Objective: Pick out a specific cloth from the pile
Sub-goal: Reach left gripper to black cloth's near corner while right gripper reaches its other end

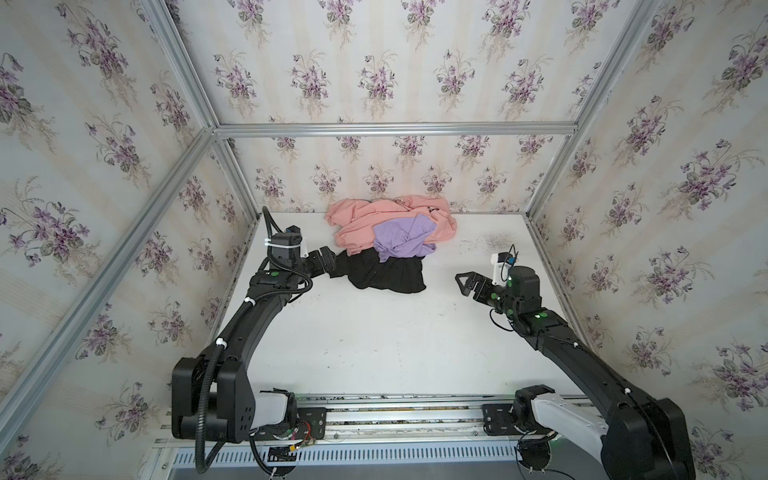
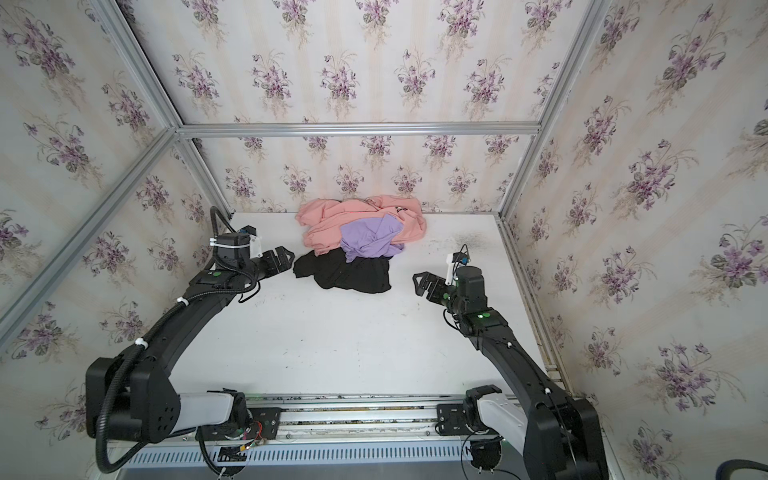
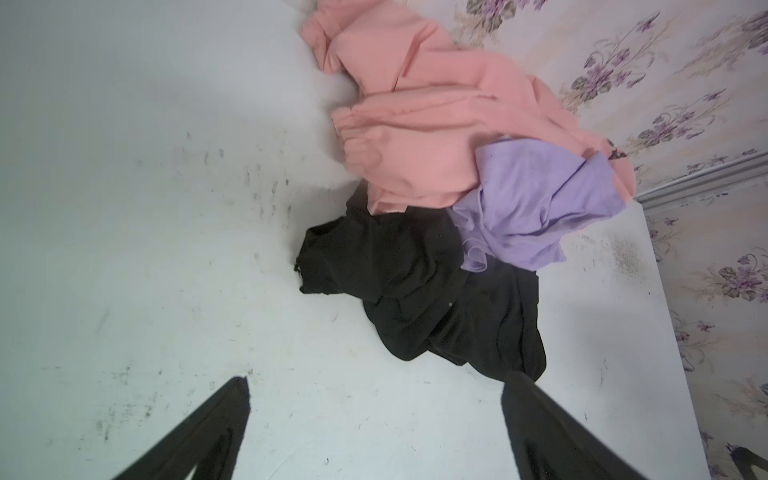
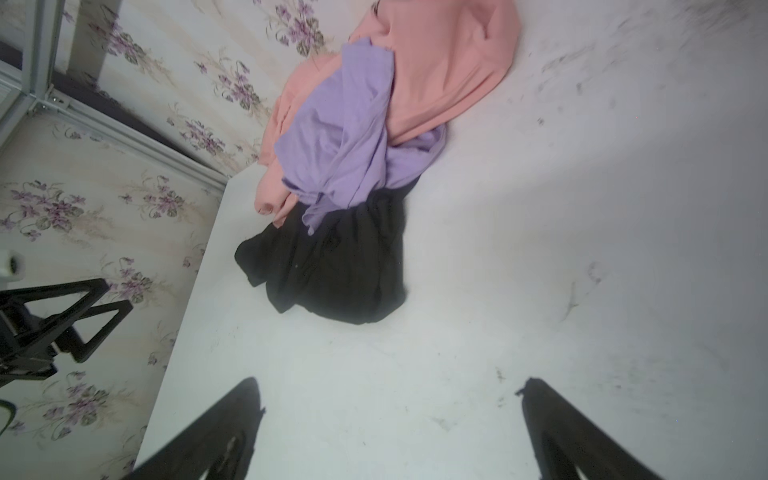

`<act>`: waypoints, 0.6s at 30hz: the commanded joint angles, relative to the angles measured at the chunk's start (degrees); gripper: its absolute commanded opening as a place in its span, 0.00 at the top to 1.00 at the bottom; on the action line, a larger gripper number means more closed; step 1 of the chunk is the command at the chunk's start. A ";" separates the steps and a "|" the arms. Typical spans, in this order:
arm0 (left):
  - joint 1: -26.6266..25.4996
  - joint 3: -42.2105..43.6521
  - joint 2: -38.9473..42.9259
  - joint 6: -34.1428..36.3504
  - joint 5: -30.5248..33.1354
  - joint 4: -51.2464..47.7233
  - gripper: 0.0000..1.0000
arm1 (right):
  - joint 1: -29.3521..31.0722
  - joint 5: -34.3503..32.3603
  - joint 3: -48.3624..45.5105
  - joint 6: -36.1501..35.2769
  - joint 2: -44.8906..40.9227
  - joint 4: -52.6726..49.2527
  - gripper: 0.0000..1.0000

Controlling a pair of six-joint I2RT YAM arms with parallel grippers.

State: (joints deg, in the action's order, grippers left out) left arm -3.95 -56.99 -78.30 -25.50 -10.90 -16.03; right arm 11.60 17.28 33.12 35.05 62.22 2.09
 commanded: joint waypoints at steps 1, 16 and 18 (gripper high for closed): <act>0.09 -1.22 -3.31 -2.36 -4.03 -1.87 0.05 | 2.69 1.02 -0.56 5.45 3.98 7.10 0.00; -1.15 -5.33 -17.14 -6.67 -2.11 1.97 0.15 | 8.70 -1.64 -3.08 18.64 21.37 29.06 0.00; -1.12 -5.70 -18.38 -7.01 -0.61 2.33 0.16 | 8.89 -1.06 -1.95 17.74 23.58 29.32 0.00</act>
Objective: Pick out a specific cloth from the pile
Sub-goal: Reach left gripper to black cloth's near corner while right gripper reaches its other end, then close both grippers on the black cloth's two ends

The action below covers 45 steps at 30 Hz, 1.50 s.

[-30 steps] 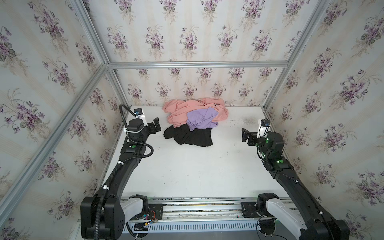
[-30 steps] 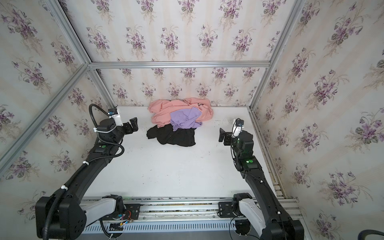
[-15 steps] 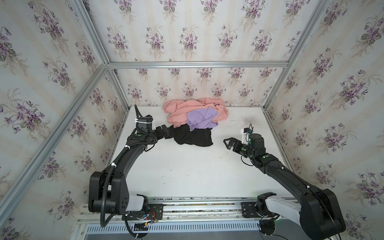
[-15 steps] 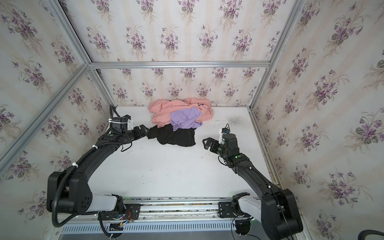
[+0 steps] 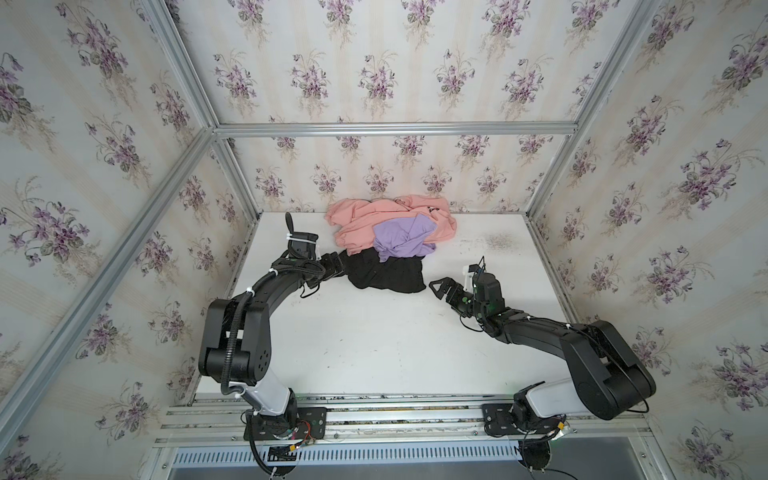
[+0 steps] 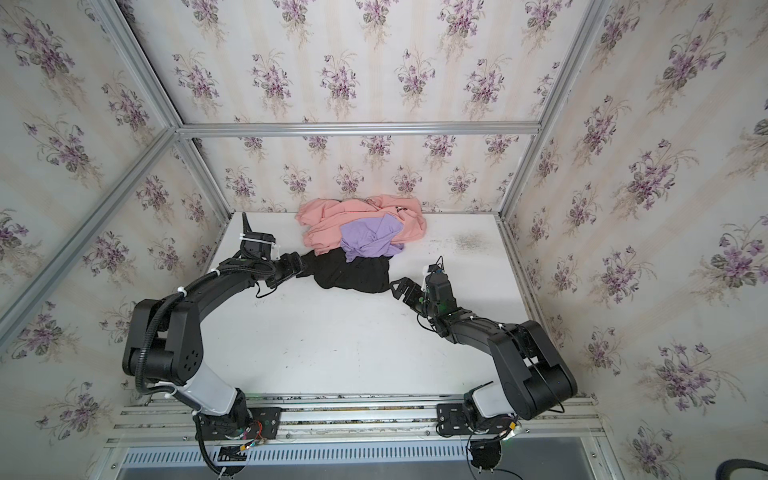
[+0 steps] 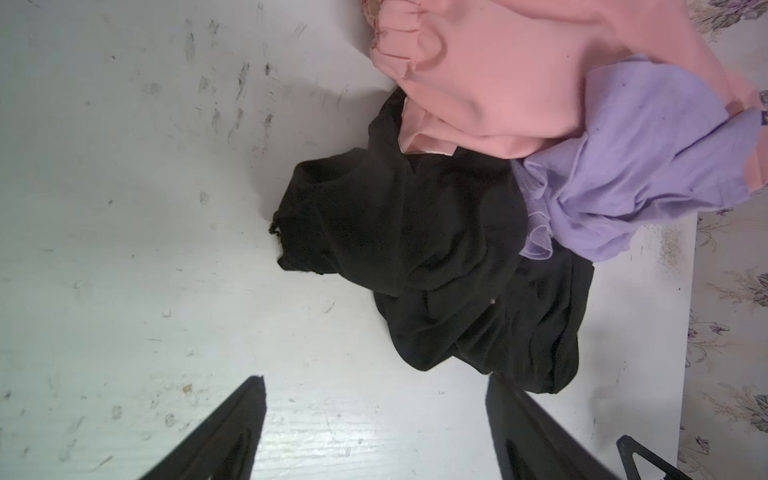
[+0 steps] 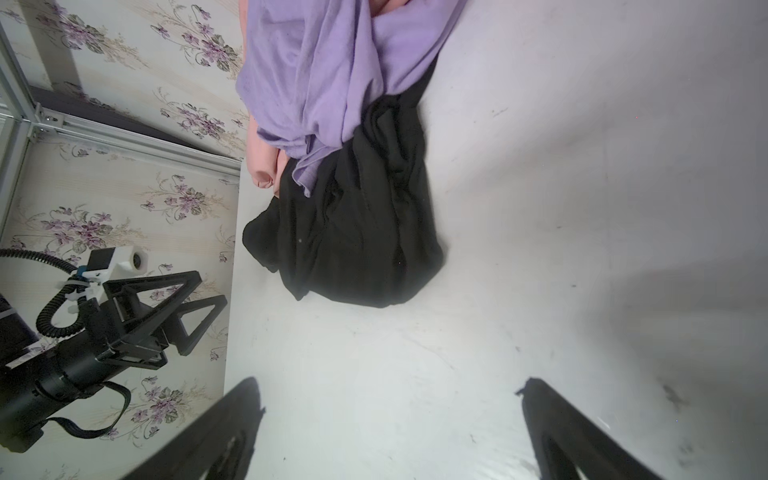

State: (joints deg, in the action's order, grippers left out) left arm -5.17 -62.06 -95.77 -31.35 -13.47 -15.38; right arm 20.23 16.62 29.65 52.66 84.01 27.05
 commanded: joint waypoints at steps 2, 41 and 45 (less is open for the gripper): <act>0.07 -0.09 -1.60 -1.62 3.57 3.46 0.17 | 0.89 1.66 3.68 -1.27 4.48 4.51 0.00; 0.17 -11.78 -16.47 -6.33 0.29 8.94 0.93 | 3.50 2.60 7.56 -0.98 10.30 3.61 0.03; -0.19 -11.44 -15.07 -6.43 0.29 8.96 0.96 | 3.50 2.09 8.02 0.06 11.52 4.59 0.09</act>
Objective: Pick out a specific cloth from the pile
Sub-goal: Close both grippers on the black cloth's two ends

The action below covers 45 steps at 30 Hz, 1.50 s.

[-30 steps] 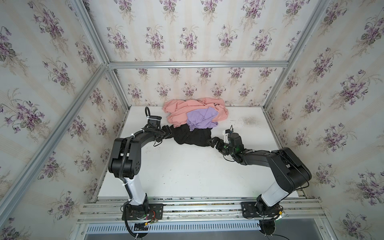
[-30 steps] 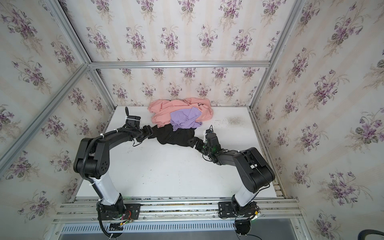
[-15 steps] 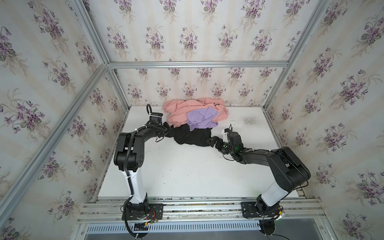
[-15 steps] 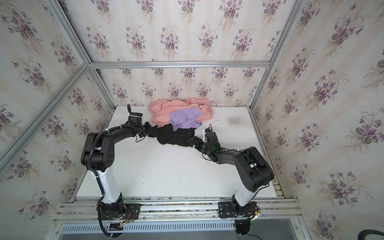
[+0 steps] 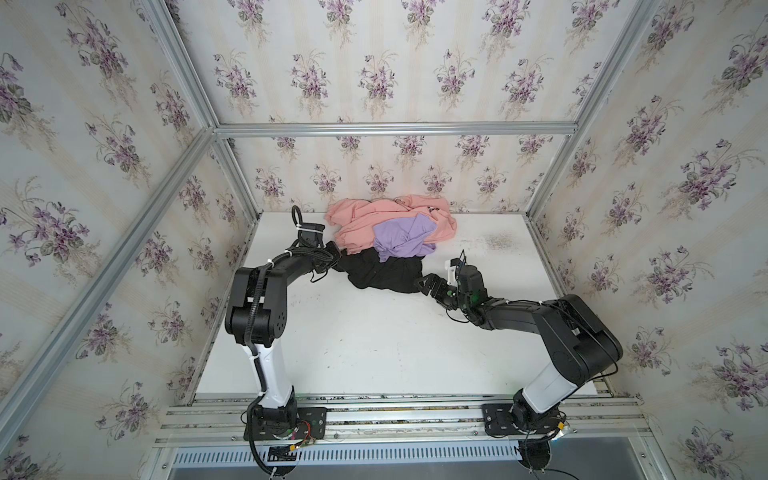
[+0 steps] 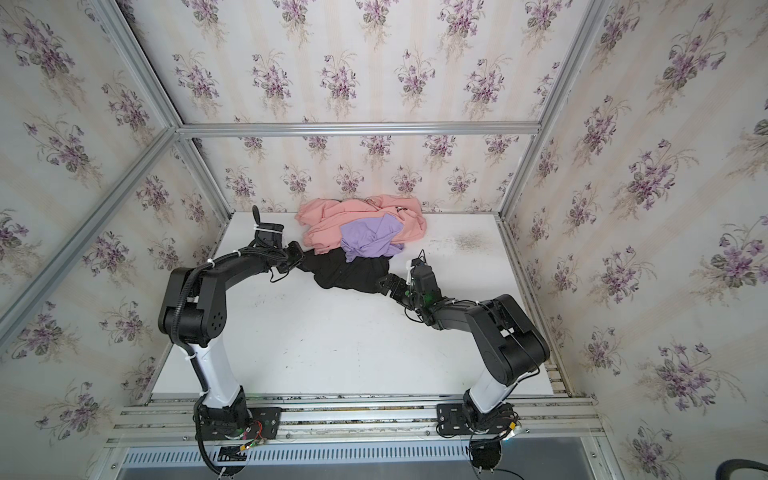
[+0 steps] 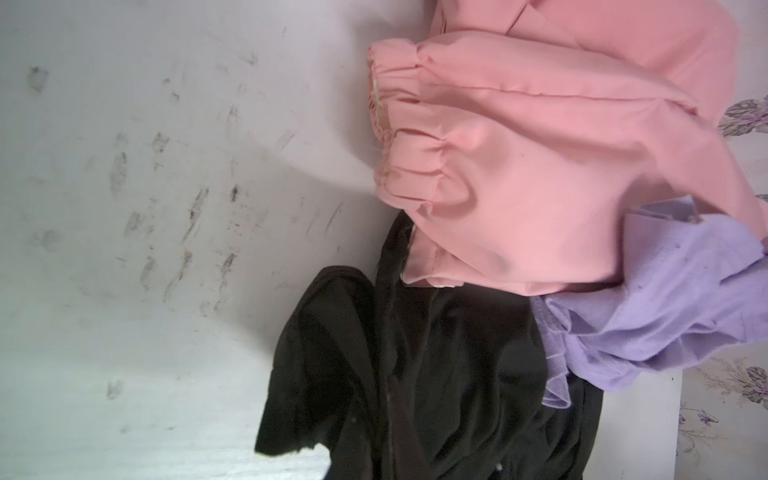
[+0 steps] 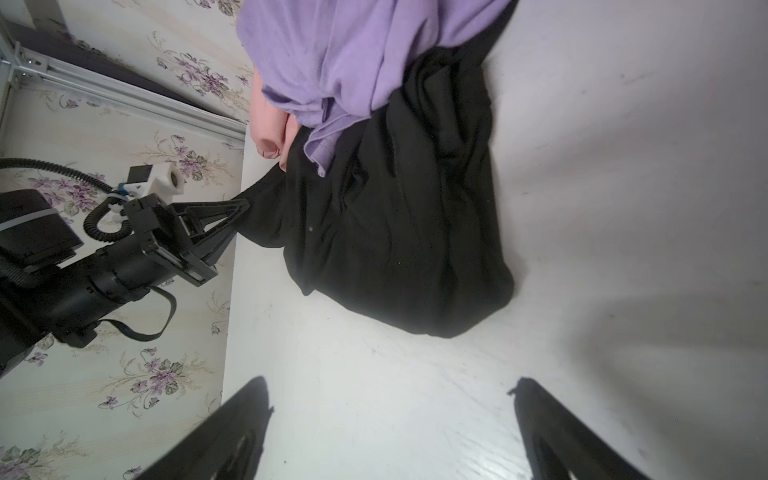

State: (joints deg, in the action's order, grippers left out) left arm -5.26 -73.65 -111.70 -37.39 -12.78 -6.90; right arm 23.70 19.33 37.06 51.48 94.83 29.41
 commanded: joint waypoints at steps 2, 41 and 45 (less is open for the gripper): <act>-0.28 0.41 1.44 -0.27 -0.41 0.52 0.96 | -0.06 -0.19 1.74 1.39 2.18 2.54 0.14; -1.86 2.62 2.85 -0.49 -1.07 0.66 0.98 | -1.84 4.15 11.70 6.61 16.55 1.78 0.31; -2.13 2.63 3.07 -0.52 -1.07 0.74 0.98 | -1.68 4.12 12.58 6.33 17.78 2.18 0.34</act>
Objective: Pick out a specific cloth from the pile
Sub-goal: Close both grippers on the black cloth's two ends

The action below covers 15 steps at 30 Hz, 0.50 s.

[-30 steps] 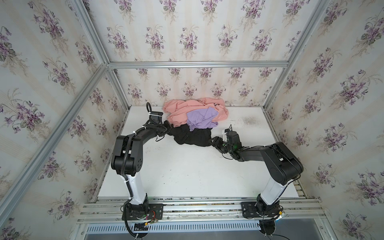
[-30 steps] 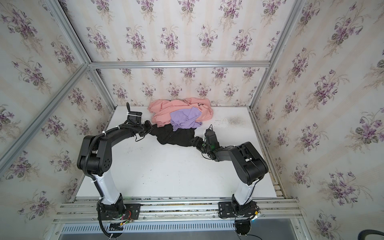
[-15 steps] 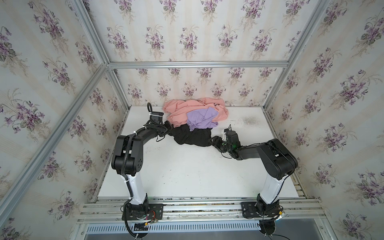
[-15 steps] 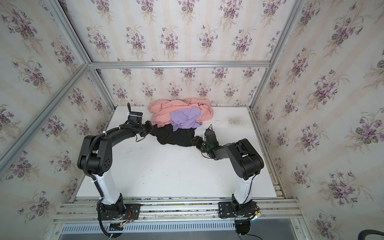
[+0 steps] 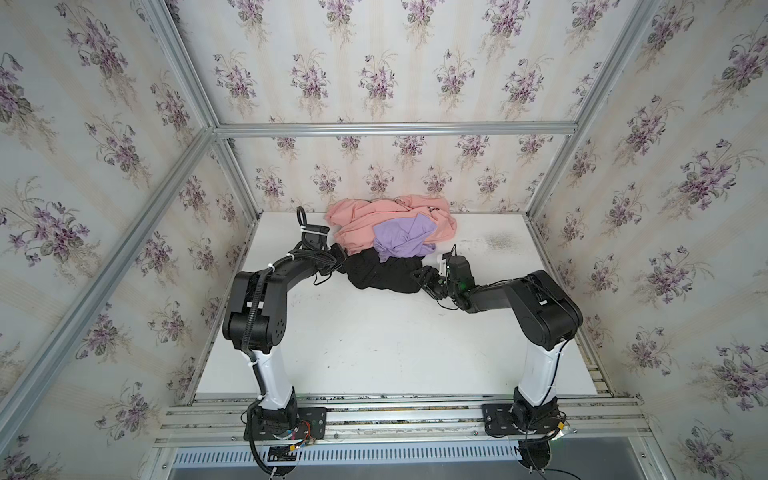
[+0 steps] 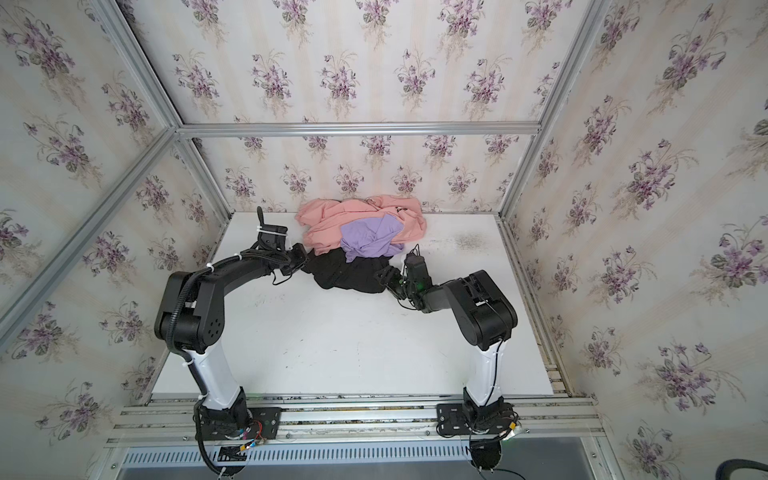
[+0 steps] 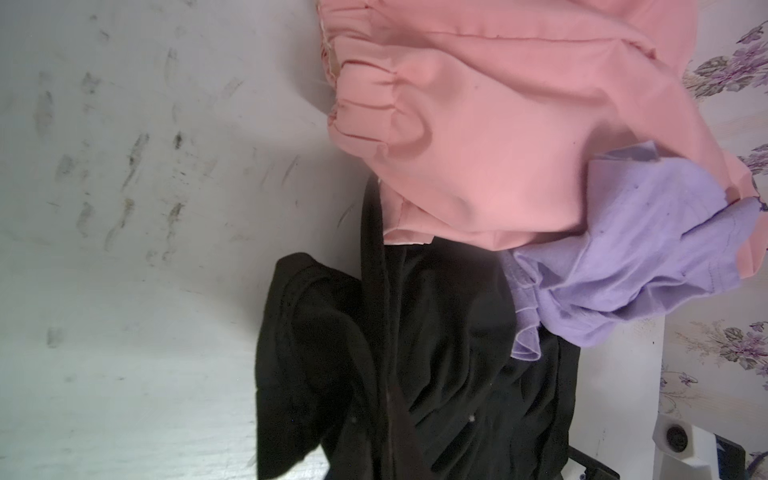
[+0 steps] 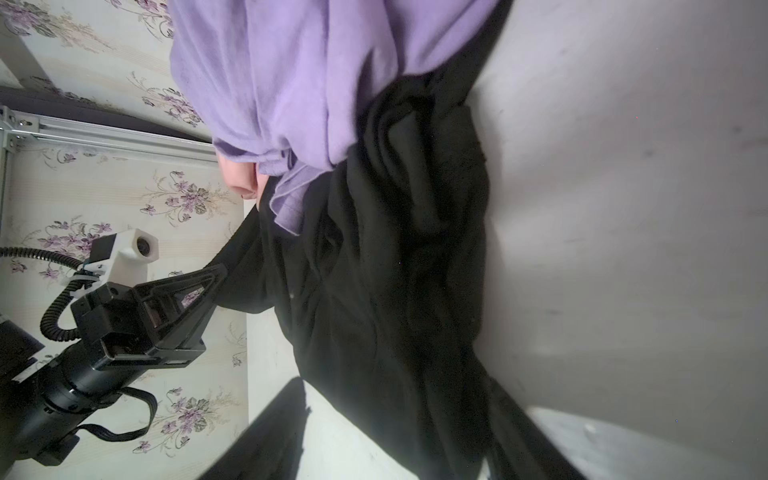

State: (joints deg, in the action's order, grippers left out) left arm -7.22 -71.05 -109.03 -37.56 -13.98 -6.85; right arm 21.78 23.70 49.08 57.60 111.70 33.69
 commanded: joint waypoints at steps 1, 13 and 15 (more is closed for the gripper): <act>-0.23 -0.01 0.49 -0.34 0.18 0.70 0.98 | 0.27 -0.27 0.57 0.15 1.22 -1.55 0.37; -0.36 0.38 0.99 -0.49 0.18 0.70 0.98 | 0.30 -0.40 1.28 -1.12 3.61 1.32 0.69; -0.42 0.37 1.02 -0.48 0.18 0.70 0.98 | 0.35 -0.34 1.19 -1.09 3.46 1.69 0.72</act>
State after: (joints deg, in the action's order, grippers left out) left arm -7.60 -70.85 -108.42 -37.78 -13.91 -6.87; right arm 21.98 23.68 49.87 56.93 114.89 35.48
